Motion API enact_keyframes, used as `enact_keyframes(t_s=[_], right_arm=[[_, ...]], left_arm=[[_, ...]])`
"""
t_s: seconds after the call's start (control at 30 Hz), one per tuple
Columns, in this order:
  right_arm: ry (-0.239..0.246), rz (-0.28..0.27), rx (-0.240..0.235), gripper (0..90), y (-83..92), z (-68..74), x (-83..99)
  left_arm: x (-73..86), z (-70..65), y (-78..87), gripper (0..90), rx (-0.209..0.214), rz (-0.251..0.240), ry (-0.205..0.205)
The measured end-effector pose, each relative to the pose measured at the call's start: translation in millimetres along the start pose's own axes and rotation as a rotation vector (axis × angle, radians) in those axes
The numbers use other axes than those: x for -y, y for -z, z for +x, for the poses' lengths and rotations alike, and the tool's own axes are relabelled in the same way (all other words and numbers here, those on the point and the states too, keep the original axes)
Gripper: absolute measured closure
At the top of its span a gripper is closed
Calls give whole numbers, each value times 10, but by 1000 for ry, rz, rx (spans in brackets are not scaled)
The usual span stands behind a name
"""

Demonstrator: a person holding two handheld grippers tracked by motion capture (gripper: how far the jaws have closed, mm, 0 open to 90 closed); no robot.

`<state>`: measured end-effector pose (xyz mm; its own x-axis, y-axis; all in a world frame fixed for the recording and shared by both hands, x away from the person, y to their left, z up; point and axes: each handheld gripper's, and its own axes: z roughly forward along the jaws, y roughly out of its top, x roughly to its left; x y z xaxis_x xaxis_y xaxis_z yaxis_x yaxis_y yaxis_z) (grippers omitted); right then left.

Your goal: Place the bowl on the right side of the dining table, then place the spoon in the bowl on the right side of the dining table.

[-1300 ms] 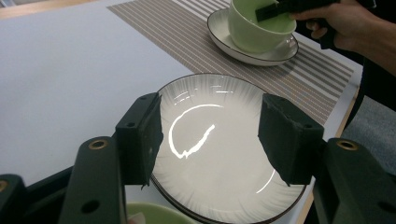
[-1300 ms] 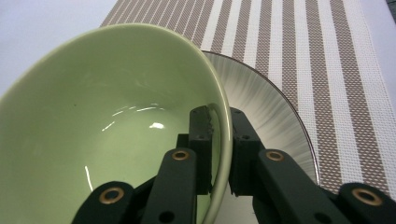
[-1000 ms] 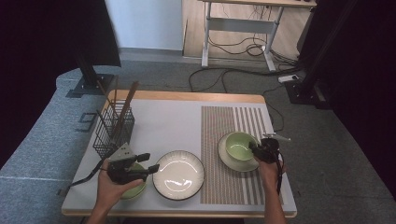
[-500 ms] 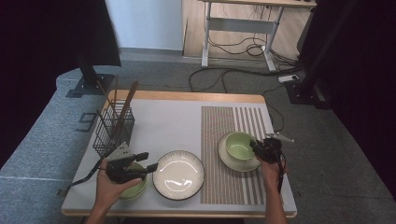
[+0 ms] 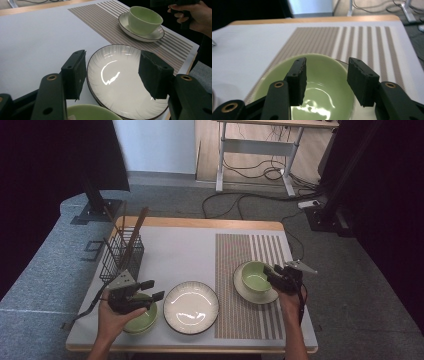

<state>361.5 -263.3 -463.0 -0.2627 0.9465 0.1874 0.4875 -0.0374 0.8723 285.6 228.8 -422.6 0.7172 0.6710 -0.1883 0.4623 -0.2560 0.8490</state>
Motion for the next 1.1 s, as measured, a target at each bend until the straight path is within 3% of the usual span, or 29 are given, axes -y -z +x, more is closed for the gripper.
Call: enact_keyframes(t_s=[0.2, 0.37, 0.5, 0.8, 0.97, 1.1], right_arm=[[9, -9, -89, 462, -1, 107, -26], [26, -33, -122, 465, -18, 200, -35], [36, -19, -158, 464, -54, 245, -20], [31, -28, -204, 465, -70, 322, -36], [32, -22, -215, 464, -80, 336, -39], [36, -20, -218, 463, -77, 341, -31]], left_arm=[[3, 2, -16, 388, -5, 10, -5], [11, 9, 12, 385, 0, 12, -1], [7, 32, 62, 384, -10, -3, 5], [-42, 122, 208, 381, -16, -65, 36], [-61, 163, 228, 382, -17, -53, 35], [-69, 185, 278, 389, -23, -75, 39]])
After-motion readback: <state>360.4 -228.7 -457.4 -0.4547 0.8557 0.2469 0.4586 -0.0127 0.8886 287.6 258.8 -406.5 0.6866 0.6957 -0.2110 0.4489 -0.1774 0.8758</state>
